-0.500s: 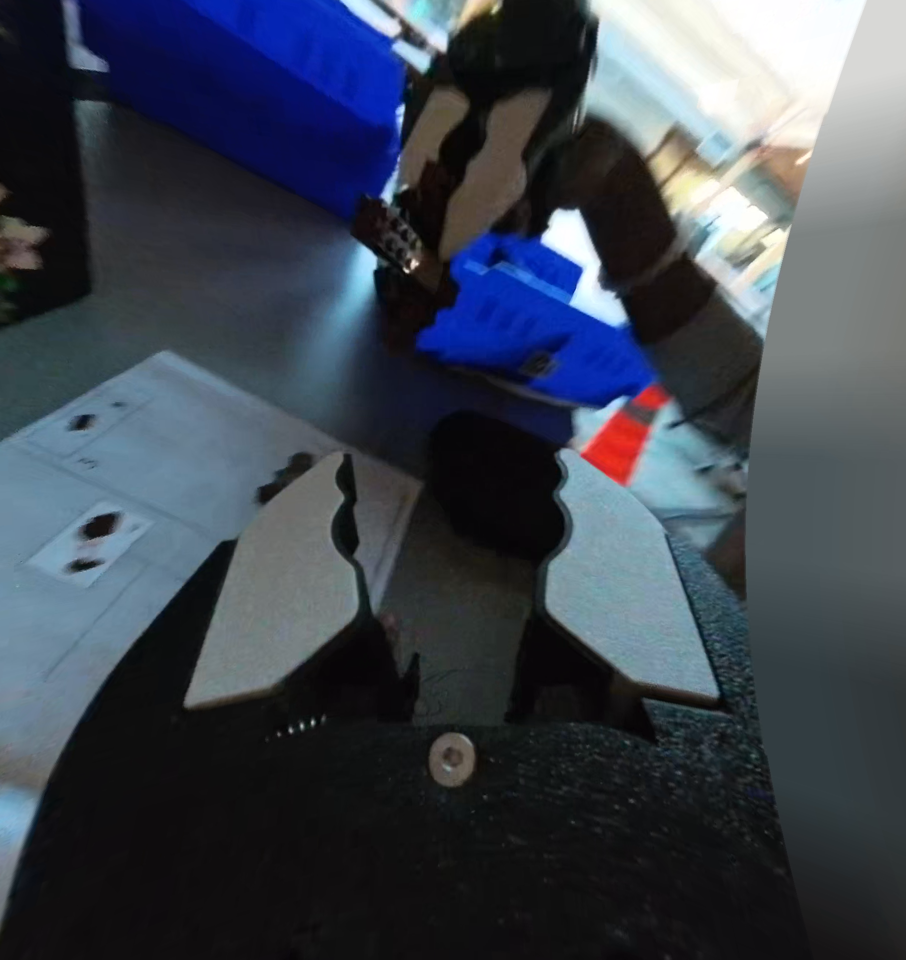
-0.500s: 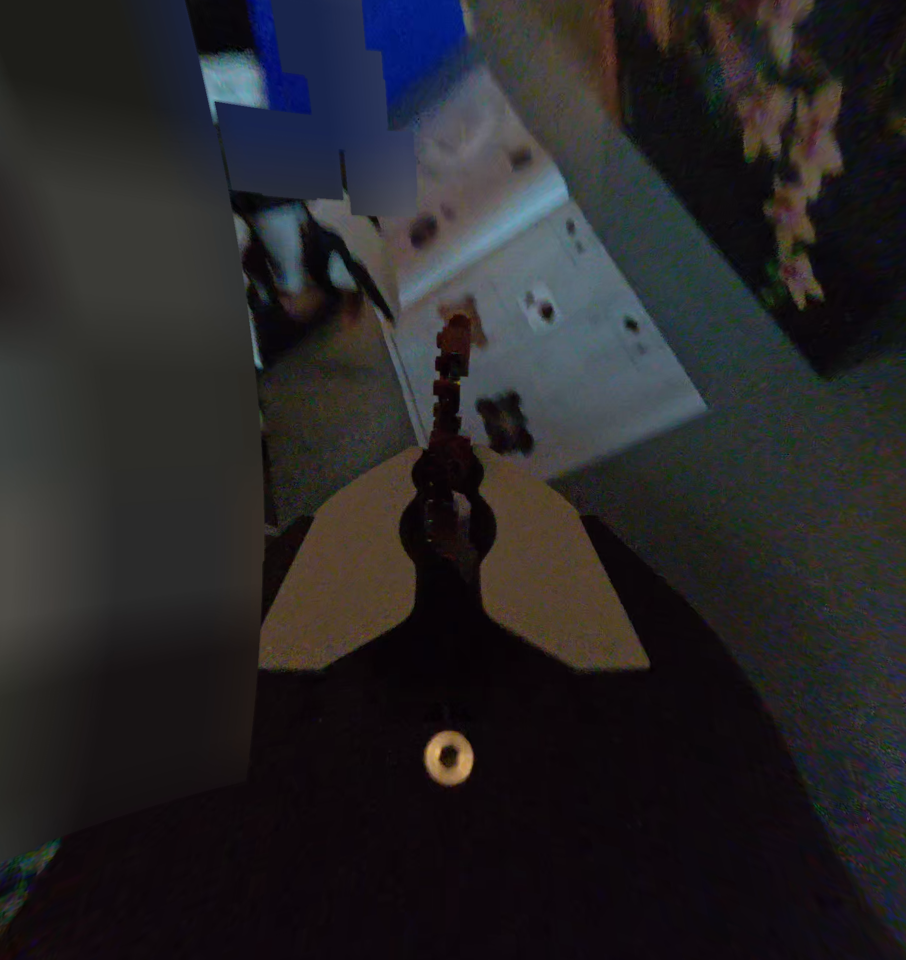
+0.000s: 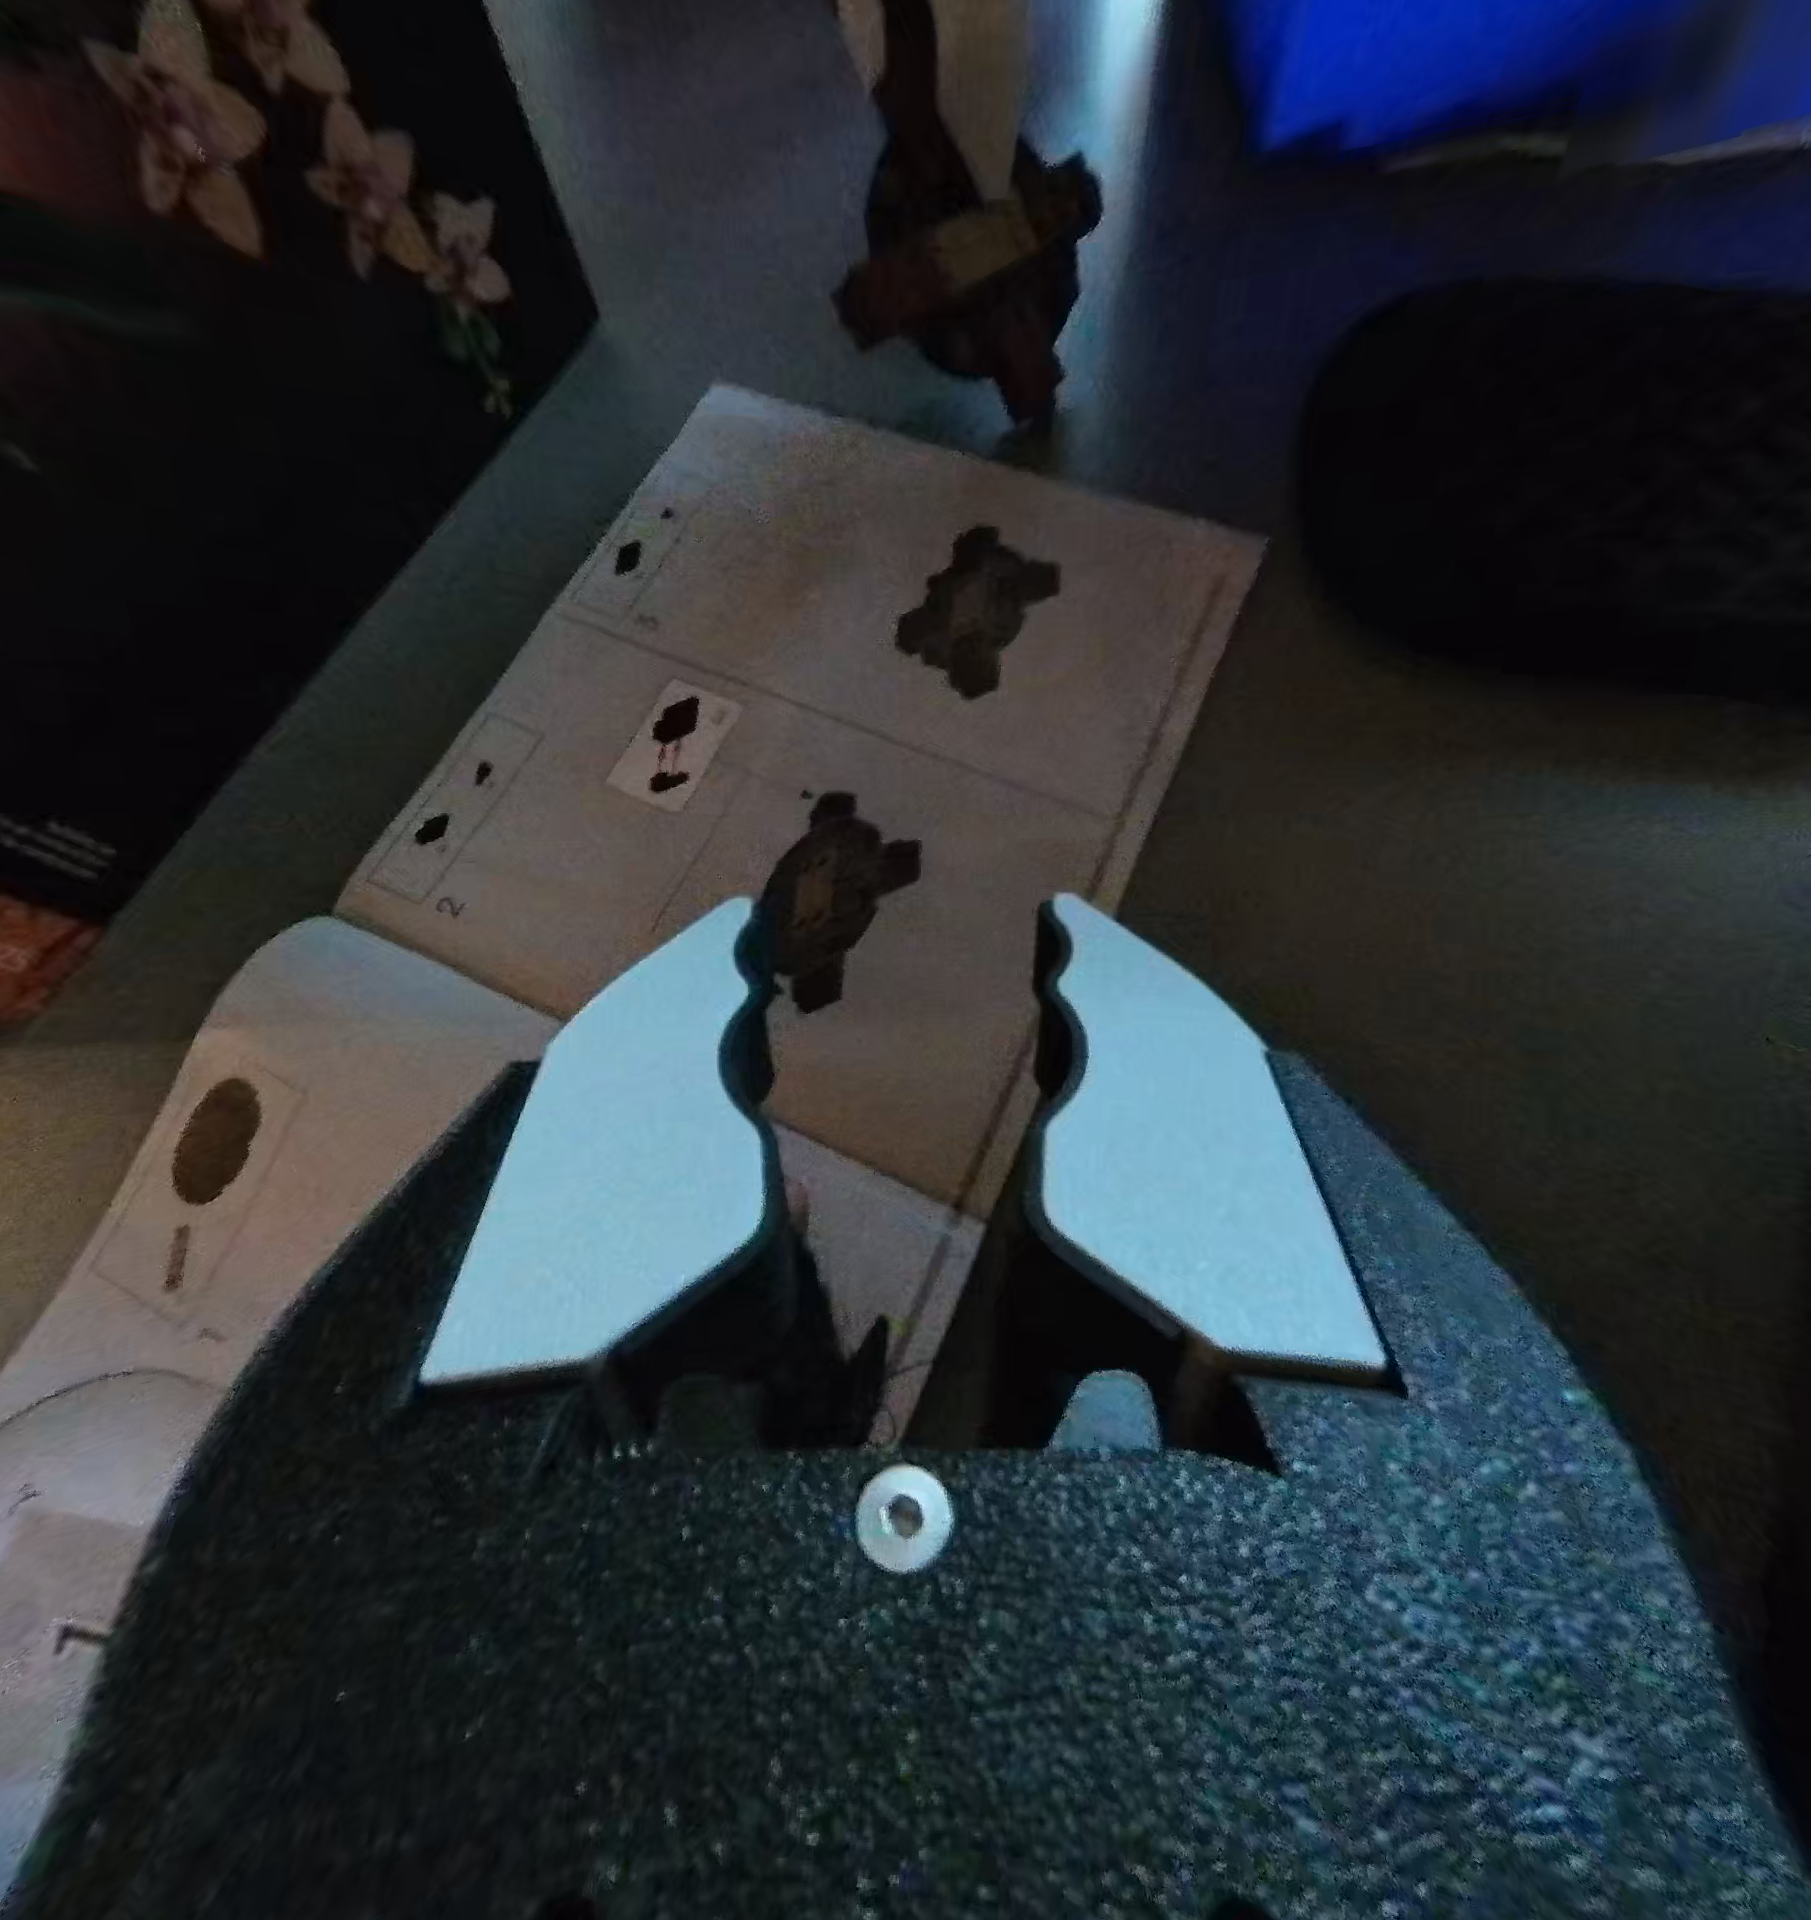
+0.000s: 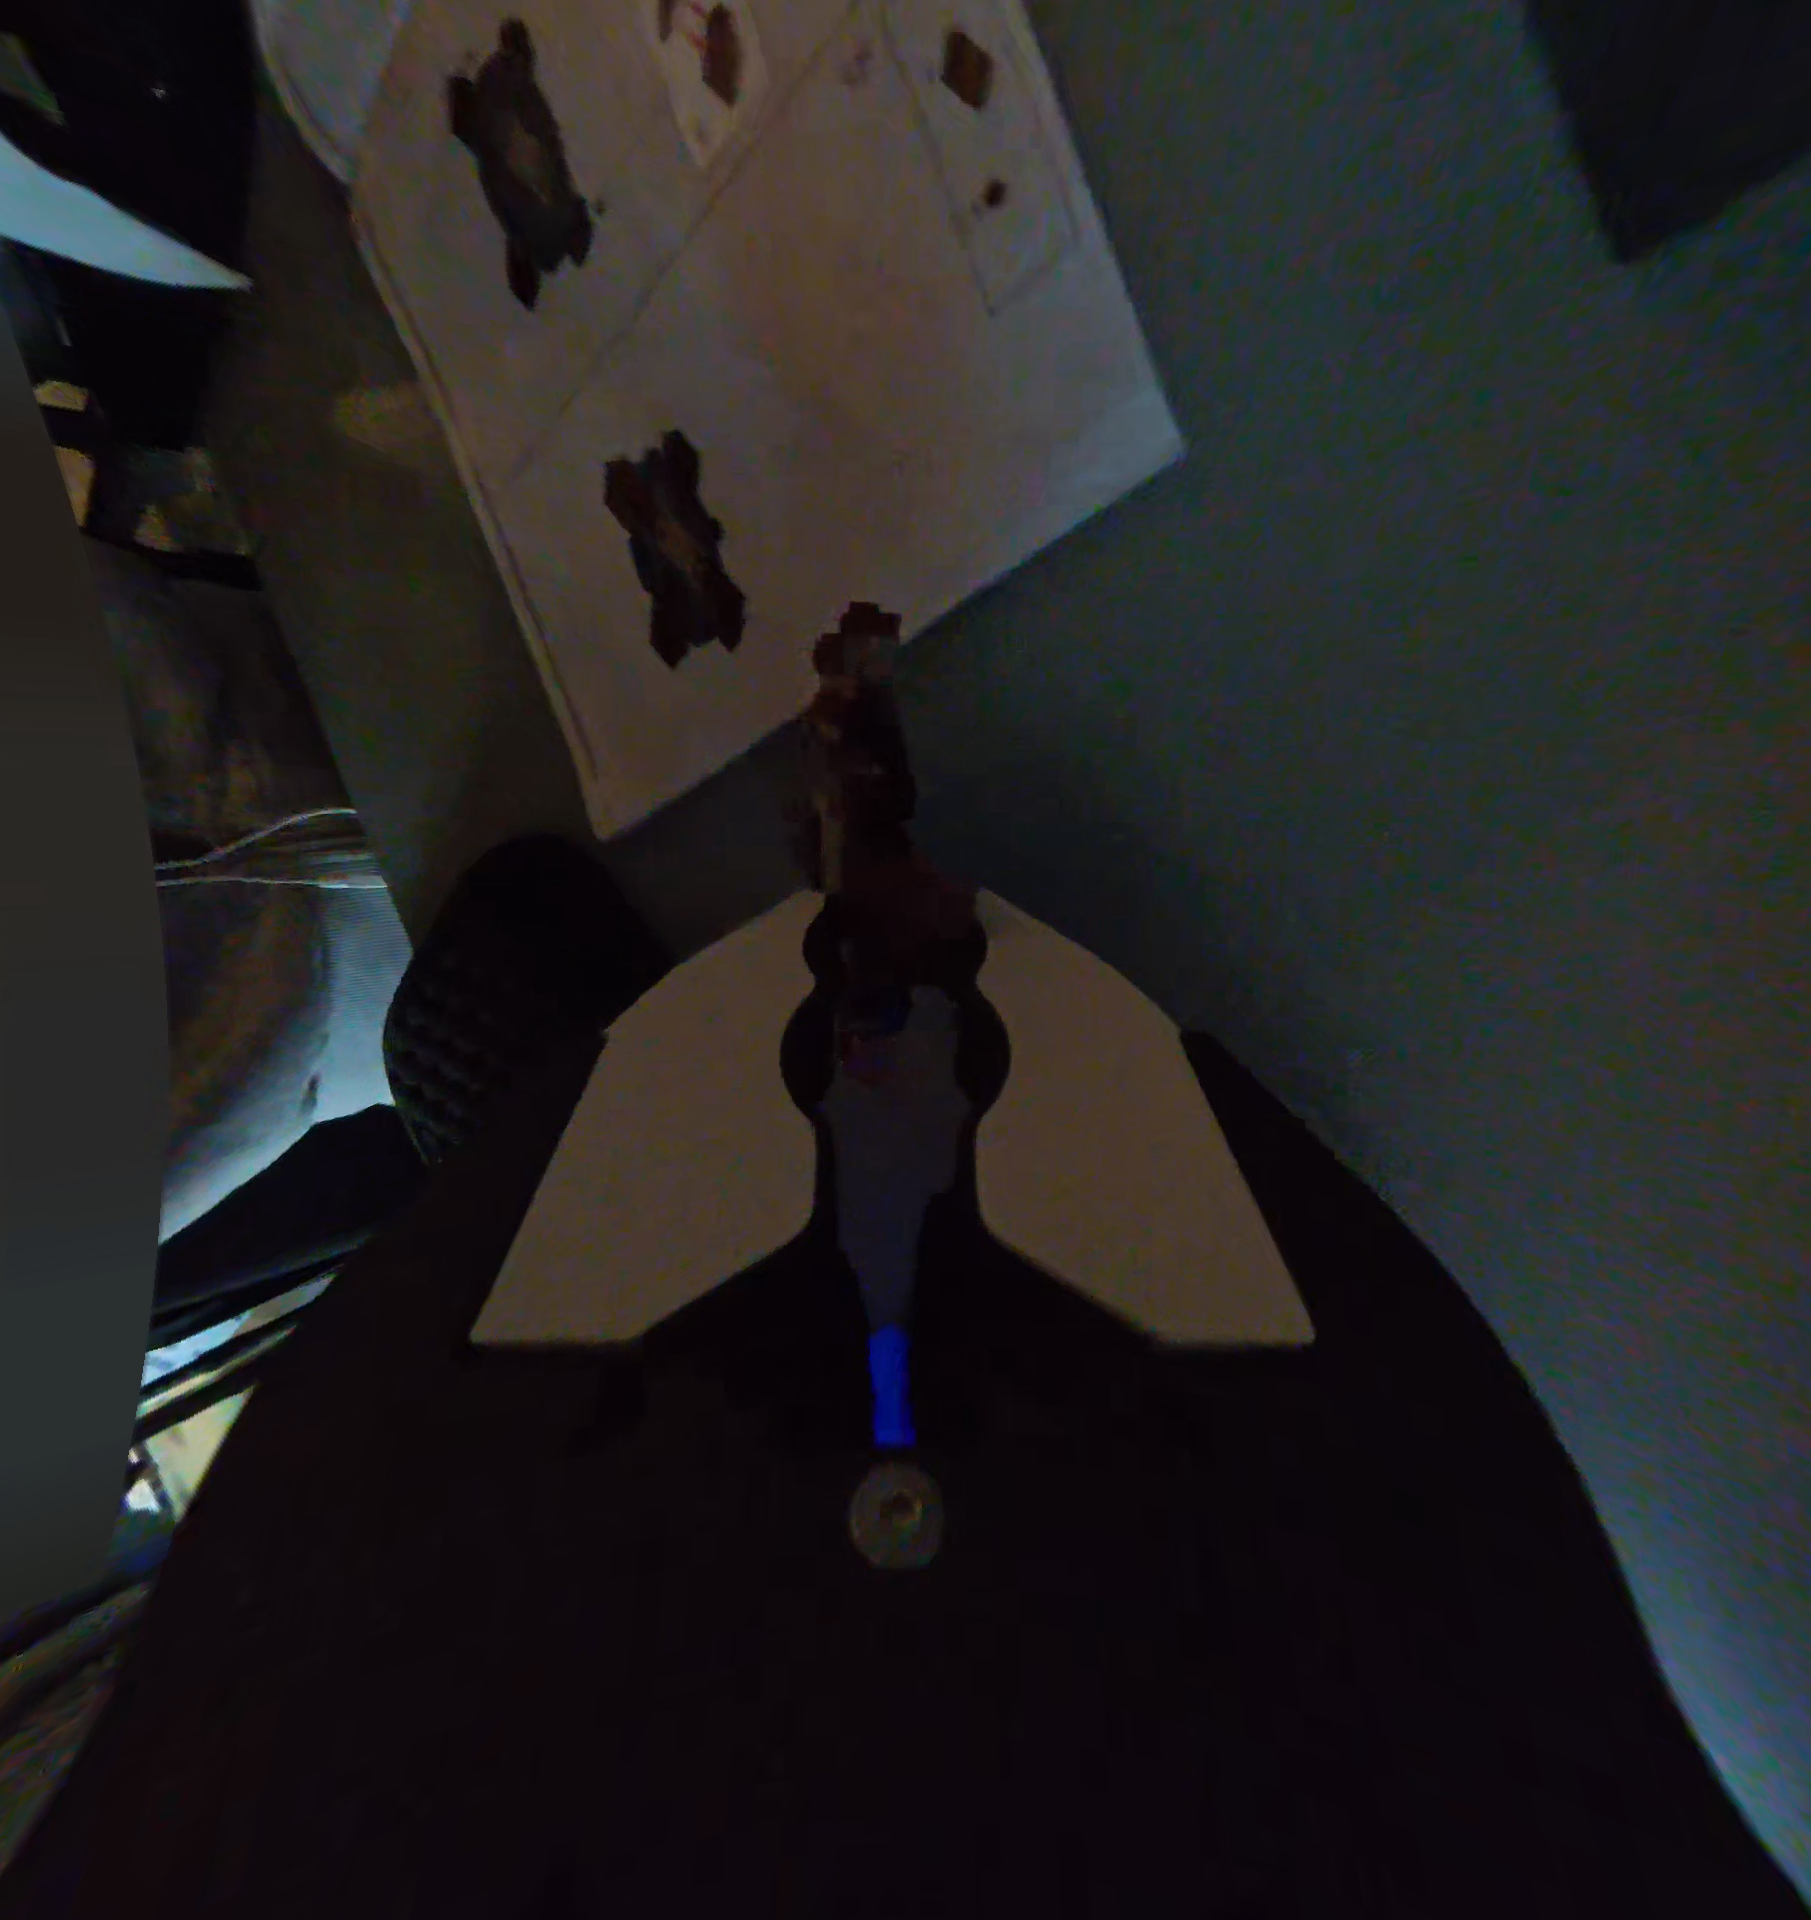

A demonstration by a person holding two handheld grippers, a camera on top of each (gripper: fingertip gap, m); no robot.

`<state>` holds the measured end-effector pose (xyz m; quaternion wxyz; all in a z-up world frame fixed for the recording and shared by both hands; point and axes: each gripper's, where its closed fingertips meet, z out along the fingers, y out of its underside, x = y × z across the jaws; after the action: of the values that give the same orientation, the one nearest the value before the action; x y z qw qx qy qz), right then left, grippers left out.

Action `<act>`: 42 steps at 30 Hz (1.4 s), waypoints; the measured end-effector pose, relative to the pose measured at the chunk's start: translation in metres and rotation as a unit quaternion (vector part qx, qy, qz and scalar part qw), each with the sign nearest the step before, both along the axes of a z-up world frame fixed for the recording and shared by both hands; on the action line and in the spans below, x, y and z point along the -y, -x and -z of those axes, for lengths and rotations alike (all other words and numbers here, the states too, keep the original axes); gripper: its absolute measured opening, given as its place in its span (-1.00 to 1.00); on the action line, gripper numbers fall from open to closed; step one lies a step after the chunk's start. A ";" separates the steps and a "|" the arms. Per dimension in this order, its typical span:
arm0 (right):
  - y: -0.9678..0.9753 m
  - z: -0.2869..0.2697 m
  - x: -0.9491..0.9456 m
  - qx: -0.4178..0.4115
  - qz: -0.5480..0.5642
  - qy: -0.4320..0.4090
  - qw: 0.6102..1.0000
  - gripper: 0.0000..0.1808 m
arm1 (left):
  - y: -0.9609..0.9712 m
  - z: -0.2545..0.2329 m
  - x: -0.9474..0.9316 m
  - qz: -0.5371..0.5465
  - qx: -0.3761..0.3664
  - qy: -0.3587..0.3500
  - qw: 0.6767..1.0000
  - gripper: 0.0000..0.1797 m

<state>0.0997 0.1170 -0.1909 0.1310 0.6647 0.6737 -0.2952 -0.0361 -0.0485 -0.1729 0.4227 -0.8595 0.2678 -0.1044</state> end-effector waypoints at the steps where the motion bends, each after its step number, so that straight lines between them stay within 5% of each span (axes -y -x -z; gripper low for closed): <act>1: 0.000 0.001 -0.002 0.001 0.004 0.003 1.000 -0.78 | 0.003 0.002 0.000 -0.001 -0.008 0.002 1.000 -0.49; 16: 0.000 0.002 -0.012 0.048 0.057 0.107 0.991 -0.45 | 0.006 0.015 0.000 0.015 -0.021 0.012 1.000 -0.50; 30: -0.002 0.010 -0.052 -0.005 -0.031 -0.213 0.977 -0.12 | 0.007 0.019 -0.002 0.005 -0.018 0.010 1.000 -0.49; 32: 0.005 -0.004 -0.068 -0.040 -0.014 -0.307 0.951 -0.20 | 0.010 0.018 -0.003 -0.004 -0.019 0.001 1.000 -0.45; 35: 0.031 -0.074 -0.066 -0.215 0.047 -0.429 0.876 -0.30 | 0.012 0.007 -0.008 -0.025 0.016 -0.031 0.999 -0.24; 38: 0.036 -0.160 -0.029 -0.385 0.099 -0.484 0.780 -0.15 | 0.012 -0.008 -0.012 -0.037 0.070 -0.046 0.996 -0.01; 40: 0.031 -0.187 0.009 -0.442 0.104 -0.458 0.765 -0.03 | 0.009 -0.014 -0.011 -0.022 0.086 -0.052 0.995 -0.16; 42: 0.030 -0.180 0.042 -0.447 0.101 -0.406 0.791 0.40 | 0.007 -0.016 -0.010 -0.011 0.083 -0.059 0.995 -0.50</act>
<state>0.0700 0.0746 -0.0112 -0.4971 0.5152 0.6437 -0.2705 -0.0432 -0.0380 -0.1565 0.4944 -0.8245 0.2278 -0.1548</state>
